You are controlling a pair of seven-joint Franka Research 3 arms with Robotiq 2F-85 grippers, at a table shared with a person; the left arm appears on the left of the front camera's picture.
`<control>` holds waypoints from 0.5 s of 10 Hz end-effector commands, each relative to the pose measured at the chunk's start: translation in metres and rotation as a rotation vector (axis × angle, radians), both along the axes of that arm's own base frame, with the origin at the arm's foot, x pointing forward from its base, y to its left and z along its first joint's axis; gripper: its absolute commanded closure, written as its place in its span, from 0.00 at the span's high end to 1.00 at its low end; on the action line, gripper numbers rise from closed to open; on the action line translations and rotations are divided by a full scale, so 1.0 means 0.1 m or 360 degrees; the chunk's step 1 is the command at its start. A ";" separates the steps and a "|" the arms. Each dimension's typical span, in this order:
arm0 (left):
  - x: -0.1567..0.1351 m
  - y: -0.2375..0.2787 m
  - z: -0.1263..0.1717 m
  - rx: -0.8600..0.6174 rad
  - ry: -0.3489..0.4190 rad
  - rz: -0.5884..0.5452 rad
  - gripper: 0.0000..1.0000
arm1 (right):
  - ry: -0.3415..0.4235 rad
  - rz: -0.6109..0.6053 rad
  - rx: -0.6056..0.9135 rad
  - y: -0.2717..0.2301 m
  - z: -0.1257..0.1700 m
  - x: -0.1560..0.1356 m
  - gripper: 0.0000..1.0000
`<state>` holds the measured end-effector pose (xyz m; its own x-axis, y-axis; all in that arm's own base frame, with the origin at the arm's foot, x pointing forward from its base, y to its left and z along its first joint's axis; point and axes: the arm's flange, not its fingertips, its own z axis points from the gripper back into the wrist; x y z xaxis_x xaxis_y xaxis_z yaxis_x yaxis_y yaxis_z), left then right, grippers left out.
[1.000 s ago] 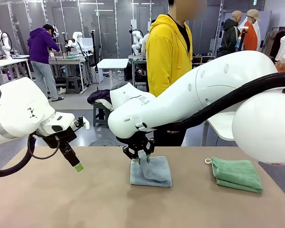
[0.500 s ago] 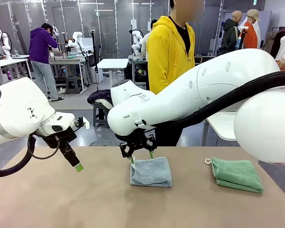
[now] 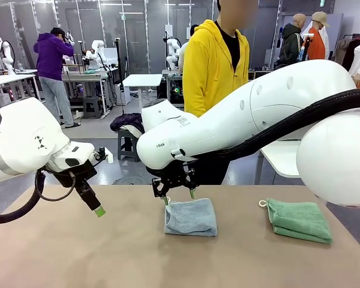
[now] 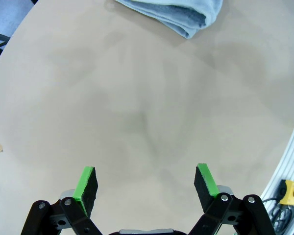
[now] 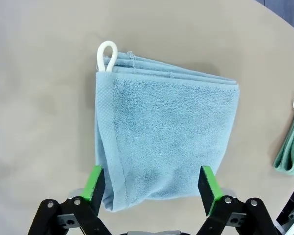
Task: Fold the towels and place them in the basket.
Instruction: When a person lays out a Towel with hook on the table, fold it in half twice.
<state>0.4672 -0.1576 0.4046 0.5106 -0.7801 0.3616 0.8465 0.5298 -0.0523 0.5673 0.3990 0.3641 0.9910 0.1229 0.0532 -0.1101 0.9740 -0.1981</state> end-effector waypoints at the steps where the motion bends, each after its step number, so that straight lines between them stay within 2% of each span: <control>1: 0.04 0.00 0.04 0.0014 0.0019 -0.0006 1.00 | -0.0005 0.0008 -0.0009 0.00 0.01 -0.01 0.96; 5: 0.04 0.00 0.04 0.0014 0.0019 -0.0006 1.00 | -0.0005 0.0008 -0.0009 0.00 0.01 -0.01 0.96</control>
